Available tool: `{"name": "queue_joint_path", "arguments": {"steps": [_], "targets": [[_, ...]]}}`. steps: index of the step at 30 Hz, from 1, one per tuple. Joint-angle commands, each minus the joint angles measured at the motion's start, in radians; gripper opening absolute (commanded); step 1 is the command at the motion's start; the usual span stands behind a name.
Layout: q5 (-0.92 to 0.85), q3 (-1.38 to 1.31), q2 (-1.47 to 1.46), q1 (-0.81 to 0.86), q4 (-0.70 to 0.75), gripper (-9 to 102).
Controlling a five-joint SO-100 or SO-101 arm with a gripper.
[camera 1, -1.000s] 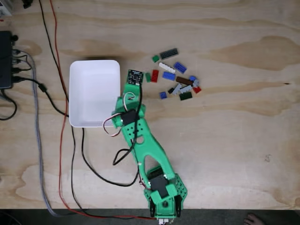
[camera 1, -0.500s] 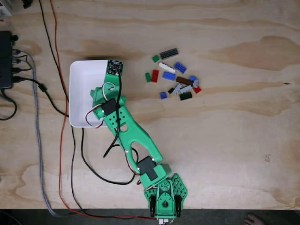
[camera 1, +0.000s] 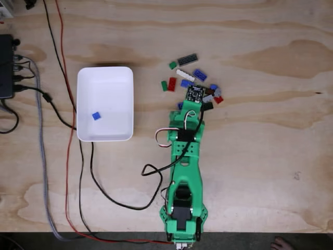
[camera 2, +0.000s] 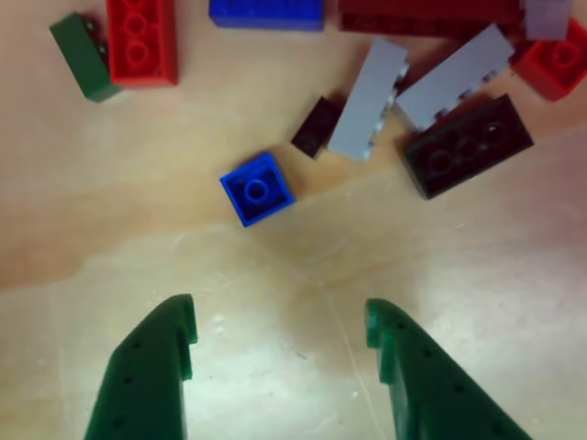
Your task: Put all lego bricks in the bin.
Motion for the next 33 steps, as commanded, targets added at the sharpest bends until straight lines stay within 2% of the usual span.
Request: {"name": "queue_joint_path", "arguments": {"steps": [1, 15, 18, 23, 25, 27, 31, 33], "targets": [[-0.064, 0.074, 0.008, -0.023, -0.196, 21], [-0.149, -0.206, -0.436, -0.051, -0.304, 21], [-0.164, -0.225, -0.468, -0.061, -0.305, 17], [-0.183, -0.202, -0.44, -0.081, -0.281, 4], [-0.183, -0.19, -0.41, -0.084, -0.247, 13], [-0.184, -0.181, -0.393, -0.08, -0.242, 16], [-0.19, -0.166, -0.368, -0.066, -0.252, 16], [-0.195, -0.152, -0.357, -0.064, -0.247, 13]]}}
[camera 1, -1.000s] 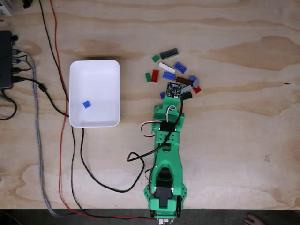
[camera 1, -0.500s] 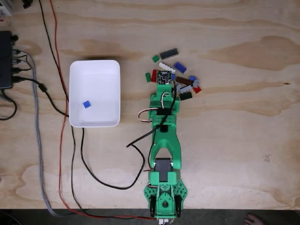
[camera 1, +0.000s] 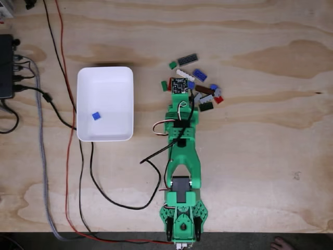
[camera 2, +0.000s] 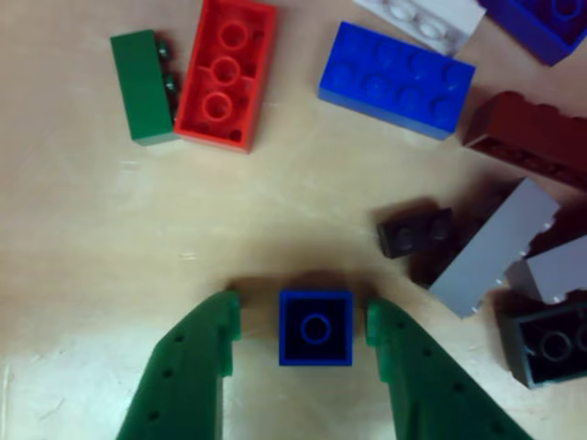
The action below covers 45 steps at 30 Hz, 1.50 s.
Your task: Put all lego bricks in the bin.
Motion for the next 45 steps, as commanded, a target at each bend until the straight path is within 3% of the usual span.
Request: {"name": "queue_joint_path", "arguments": {"steps": [1, 4, 6, 10, 14, 18, 23, 32, 36, 41, 45], "targets": [[-0.012, 0.018, 0.043, 0.003, 0.009, 10], [-0.009, 0.029, 0.048, 0.0, 0.009, 0], [0.018, 0.029, 0.078, 0.003, 0.008, 0], [0.233, -0.044, 0.336, -0.057, 0.061, 0], [0.419, -0.354, 0.532, -0.216, 0.278, 0], [0.453, -0.741, 0.36, -0.453, 0.563, 0], [0.555, -0.916, 0.063, -0.637, 0.727, 4], [0.595, -0.715, -0.011, -0.558, 0.581, 22], [0.611, -0.693, 0.187, -0.373, 0.543, 24], [0.265, -0.249, 0.367, -0.031, 0.278, 22], [0.109, 0.063, 0.235, 0.002, 0.034, 21]]}}
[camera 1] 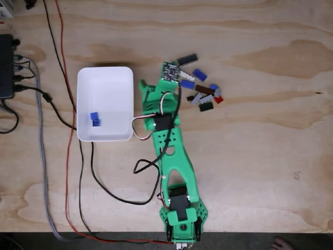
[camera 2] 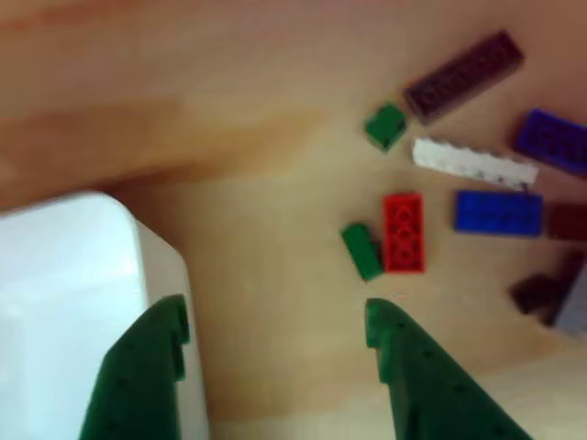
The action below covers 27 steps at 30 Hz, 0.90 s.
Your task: Put all lego bricks in the bin.
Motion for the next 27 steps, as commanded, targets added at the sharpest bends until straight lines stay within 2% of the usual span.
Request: {"name": "queue_joint_path", "arguments": {"steps": [1, 5, 15, 25, 27], "targets": [[-0.316, 0.388, -0.058, 0.13, -0.382, 20], [-0.307, 0.356, -0.175, 0.098, -0.417, 21], [-0.344, 0.067, -0.4, 0.089, -0.374, 27], [-0.403, -0.135, -0.578, 0.075, -0.357, 23], [-0.422, -0.149, -0.588, 0.071, -0.353, 18]]}}
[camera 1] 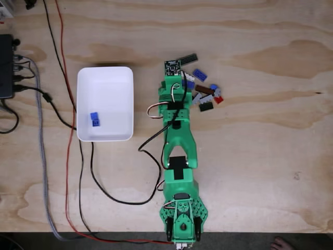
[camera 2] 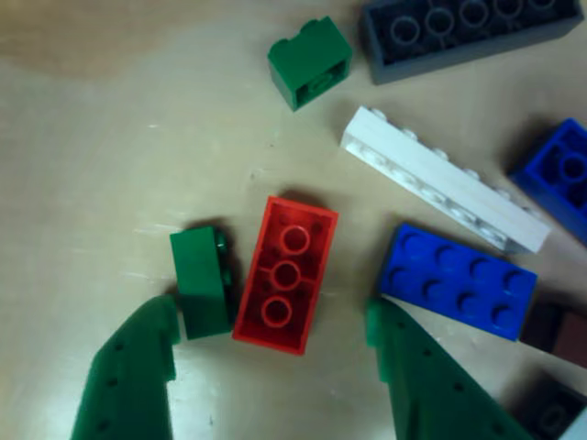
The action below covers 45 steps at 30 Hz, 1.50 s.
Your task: Put all lego bricks in the bin.
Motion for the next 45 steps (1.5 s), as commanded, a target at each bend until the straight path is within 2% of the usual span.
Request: {"name": "queue_joint_path", "arguments": {"steps": [1, 4, 8, 12, 15, 18, 20, 22, 25, 28, 31, 35, 39, 45], "targets": [[-0.029, -0.057, -0.014, -0.017, 0.018, 17], [-0.043, -0.052, -0.012, -0.018, 0.018, 15], [-0.052, -0.018, 0.048, -0.018, 0.034, 1], [0.005, 0.061, 0.232, -0.025, 0.049, 0], [0.127, 0.087, 0.451, -0.041, 0.066, 0], [0.201, 0.044, 0.676, -0.058, 0.138, 0], [0.219, -0.066, 0.739, -0.069, 0.222, 0], [0.247, -0.232, 0.744, -0.121, 0.374, 0], [0.305, -0.466, 0.65, -0.279, 0.629, 0], [0.402, -0.555, 0.508, -0.468, 0.773, 0], [0.494, -0.551, 0.385, -0.569, 0.779, 0], [0.532, -0.436, 0.33, -0.586, 0.71, 5], [0.558, -0.288, 0.351, -0.531, 0.588, 23], [0.558, -0.256, 0.611, -0.331, 0.575, 28]]}}
